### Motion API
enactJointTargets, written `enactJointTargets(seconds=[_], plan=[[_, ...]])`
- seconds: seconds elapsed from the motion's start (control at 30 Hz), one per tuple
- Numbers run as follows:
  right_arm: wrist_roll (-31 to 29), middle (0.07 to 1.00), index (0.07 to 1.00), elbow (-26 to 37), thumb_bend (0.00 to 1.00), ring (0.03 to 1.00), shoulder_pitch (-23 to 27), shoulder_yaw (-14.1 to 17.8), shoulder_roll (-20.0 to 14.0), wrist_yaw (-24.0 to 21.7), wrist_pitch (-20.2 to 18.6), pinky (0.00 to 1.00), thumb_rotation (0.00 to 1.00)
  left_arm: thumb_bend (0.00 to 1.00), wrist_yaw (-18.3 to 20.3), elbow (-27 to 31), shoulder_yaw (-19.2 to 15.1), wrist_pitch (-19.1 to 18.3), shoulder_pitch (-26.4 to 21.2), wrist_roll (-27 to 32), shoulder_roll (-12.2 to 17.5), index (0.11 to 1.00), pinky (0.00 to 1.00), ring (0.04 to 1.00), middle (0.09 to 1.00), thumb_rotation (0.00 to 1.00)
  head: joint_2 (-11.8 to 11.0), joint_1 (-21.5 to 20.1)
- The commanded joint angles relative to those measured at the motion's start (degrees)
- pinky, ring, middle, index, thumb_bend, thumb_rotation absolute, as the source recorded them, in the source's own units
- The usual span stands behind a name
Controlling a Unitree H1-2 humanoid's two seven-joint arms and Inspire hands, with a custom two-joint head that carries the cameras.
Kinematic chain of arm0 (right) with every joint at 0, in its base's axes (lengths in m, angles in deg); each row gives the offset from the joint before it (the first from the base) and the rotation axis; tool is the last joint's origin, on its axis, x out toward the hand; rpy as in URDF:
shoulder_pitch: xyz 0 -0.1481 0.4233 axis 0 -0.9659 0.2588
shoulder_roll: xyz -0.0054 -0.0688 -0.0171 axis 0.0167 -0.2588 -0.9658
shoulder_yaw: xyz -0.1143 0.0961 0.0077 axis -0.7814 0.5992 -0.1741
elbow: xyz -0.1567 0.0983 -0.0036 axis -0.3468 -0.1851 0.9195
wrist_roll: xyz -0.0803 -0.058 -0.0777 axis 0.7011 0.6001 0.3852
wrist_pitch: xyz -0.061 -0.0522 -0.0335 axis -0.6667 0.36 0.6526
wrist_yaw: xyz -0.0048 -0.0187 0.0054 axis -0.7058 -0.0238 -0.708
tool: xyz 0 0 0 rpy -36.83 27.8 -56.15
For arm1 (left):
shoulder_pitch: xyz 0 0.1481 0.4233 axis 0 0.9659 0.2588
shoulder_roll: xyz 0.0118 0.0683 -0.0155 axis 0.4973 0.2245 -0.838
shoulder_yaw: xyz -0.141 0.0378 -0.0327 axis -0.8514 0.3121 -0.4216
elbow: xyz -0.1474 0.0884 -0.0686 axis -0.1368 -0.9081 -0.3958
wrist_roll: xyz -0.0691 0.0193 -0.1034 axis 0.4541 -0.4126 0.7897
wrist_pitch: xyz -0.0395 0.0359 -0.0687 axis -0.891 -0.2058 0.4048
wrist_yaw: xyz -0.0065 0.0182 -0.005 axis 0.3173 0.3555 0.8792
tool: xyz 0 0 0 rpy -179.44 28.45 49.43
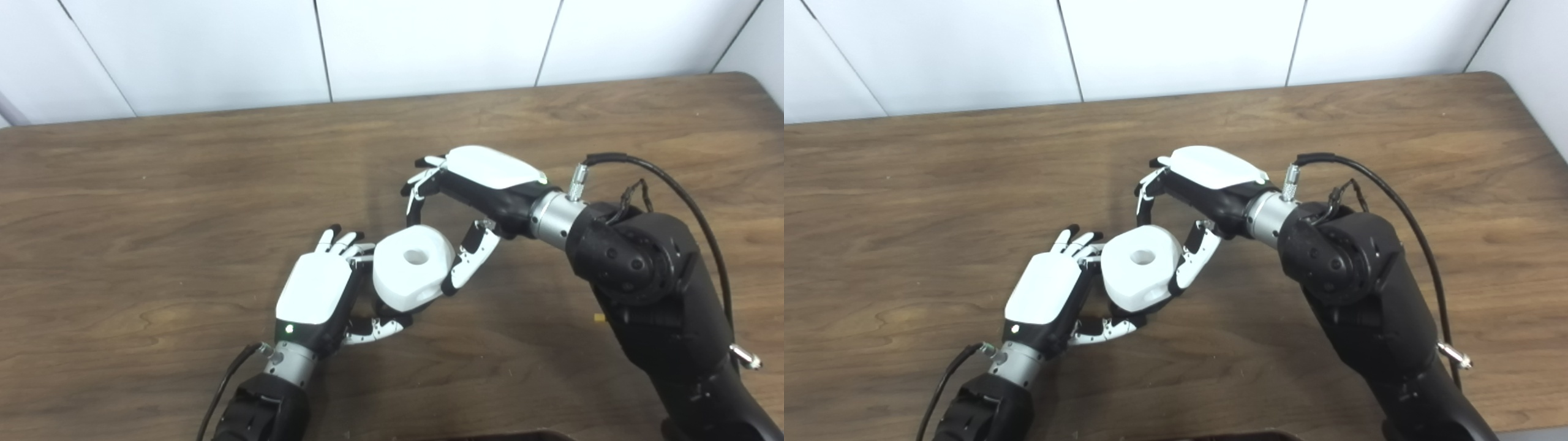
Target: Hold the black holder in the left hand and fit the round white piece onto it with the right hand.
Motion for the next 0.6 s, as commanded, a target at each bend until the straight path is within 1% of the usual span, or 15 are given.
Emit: enactJointTargets(seconds=[0.0,0.57], plan=[[-0.4,0.841,0.481,0.9,0.52,0.976,1.3,0.7,-0.5,1.5,0.7,1.0,0.13,0.52,0.4,0.5,0.4,0.3,-0.6,-0.5,-0.1,0.486,1.0,0.899,0.791,0.05,0.0,0.1],[0.0,0.856,0.481,0.7,0.53,0.976,-0.2,-0.4,-0.2,2.6,1.0,1.0,0.13,0.52,0.5,0.7,0.4,0.1,-0.5,-0.5,-0.4,0.486,1.0,0.906,0.795,0.05,0.0,0.2]])
